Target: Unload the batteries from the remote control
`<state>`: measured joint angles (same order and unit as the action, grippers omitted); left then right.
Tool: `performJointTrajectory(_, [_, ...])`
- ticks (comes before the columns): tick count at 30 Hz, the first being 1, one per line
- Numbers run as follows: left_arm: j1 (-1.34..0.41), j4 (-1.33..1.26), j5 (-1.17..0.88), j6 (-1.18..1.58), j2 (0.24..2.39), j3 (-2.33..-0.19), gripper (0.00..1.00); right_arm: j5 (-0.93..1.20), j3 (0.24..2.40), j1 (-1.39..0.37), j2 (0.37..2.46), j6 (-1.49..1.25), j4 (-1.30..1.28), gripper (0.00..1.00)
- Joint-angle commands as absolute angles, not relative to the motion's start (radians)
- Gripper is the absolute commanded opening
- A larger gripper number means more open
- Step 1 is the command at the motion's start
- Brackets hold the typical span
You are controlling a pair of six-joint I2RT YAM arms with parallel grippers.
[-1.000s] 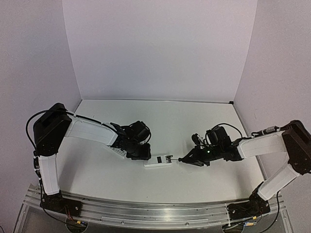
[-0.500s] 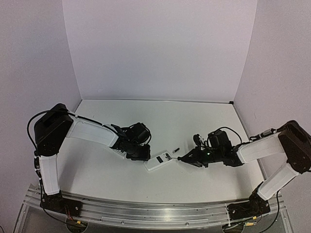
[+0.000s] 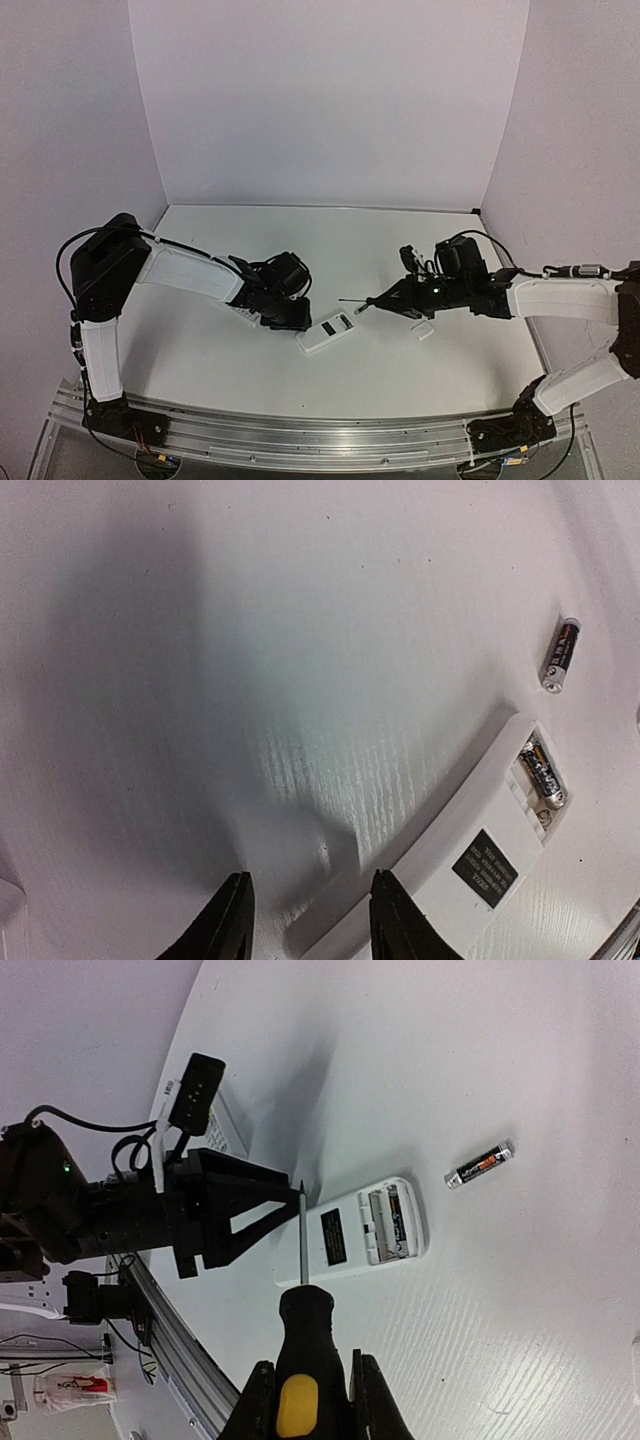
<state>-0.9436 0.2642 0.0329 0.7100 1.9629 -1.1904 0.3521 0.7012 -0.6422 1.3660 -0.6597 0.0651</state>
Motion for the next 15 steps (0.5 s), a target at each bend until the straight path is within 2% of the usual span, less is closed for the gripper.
performJointTrajectory(1, [-0.943, 0.34, 0.017, 0.686, 1.945, -1.193, 0.43, 0.314, 0.755, -0.647, 1.309, -0.596, -0.07, 0.0])
performJointTrajectory(9, [-0.943, 0.332, 0.009, 0.648, 1.882, -1.201, 0.52, 0.295, 0.761, -0.648, 1.273, -0.538, -0.188, 0.0])
performJointTrajectory(15, [-0.943, 0.241, -0.156, 0.61, 1.869, -1.159, 0.62, 0.282, 0.743, -0.648, 1.242, -0.542, -0.214, 0.0])
